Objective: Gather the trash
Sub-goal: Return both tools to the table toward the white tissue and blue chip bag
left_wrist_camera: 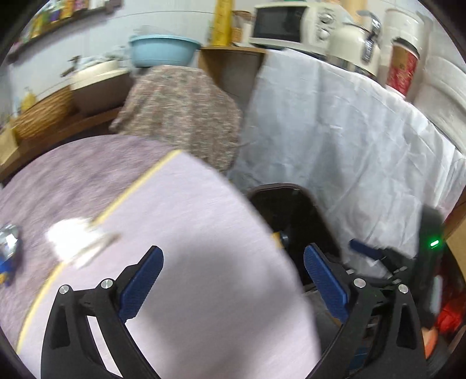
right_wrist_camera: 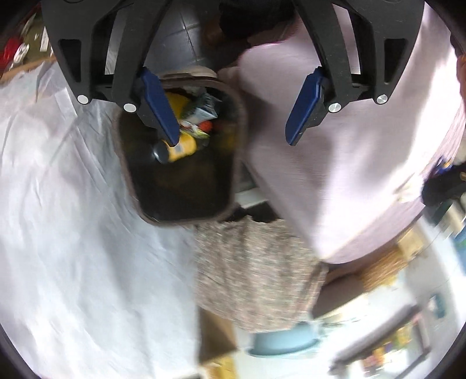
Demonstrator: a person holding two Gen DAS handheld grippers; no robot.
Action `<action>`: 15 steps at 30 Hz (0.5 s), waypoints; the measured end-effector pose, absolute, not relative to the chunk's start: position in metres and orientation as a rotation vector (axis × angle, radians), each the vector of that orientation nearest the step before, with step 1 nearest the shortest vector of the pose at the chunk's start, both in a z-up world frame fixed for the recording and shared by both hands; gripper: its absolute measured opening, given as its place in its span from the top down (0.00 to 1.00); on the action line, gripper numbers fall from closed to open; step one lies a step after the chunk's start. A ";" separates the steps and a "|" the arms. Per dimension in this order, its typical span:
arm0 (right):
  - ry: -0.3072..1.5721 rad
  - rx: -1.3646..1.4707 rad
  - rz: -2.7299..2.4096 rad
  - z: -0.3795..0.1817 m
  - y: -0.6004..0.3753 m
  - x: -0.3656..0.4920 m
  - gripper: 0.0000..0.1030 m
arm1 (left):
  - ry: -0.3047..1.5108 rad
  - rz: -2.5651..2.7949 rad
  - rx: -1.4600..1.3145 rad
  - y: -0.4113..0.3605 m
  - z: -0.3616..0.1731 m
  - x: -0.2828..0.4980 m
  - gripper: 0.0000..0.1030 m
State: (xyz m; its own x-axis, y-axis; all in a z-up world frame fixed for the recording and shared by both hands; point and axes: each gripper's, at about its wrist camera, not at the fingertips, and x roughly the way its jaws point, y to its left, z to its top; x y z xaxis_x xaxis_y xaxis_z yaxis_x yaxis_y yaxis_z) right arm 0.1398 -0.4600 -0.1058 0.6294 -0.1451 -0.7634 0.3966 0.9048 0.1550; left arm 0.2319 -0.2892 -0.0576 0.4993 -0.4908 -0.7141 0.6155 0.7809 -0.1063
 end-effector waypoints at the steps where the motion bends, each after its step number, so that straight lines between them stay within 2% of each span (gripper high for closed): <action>1: 0.829 0.298 -0.287 -0.099 -0.446 0.143 0.27 | 0.797 -0.648 0.170 -0.270 -0.057 0.232 0.07; 12: 0.845 0.189 0.013 -0.063 -0.331 0.188 0.26 | 0.746 -0.385 0.114 -0.117 -0.048 0.235 0.06; 15: 0.855 0.142 0.096 -0.056 -0.296 0.210 0.17 | 0.745 -0.324 0.105 -0.087 -0.047 0.239 0.06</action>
State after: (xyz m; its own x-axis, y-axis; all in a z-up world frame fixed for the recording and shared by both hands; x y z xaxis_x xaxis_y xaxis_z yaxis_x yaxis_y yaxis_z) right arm 0.2102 -0.2964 -0.0561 0.6529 0.1407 -0.7443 -0.0271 0.9863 0.1626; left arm 0.2390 -0.0872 -0.0472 0.6883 -0.2523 -0.6802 0.3261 0.9451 -0.0206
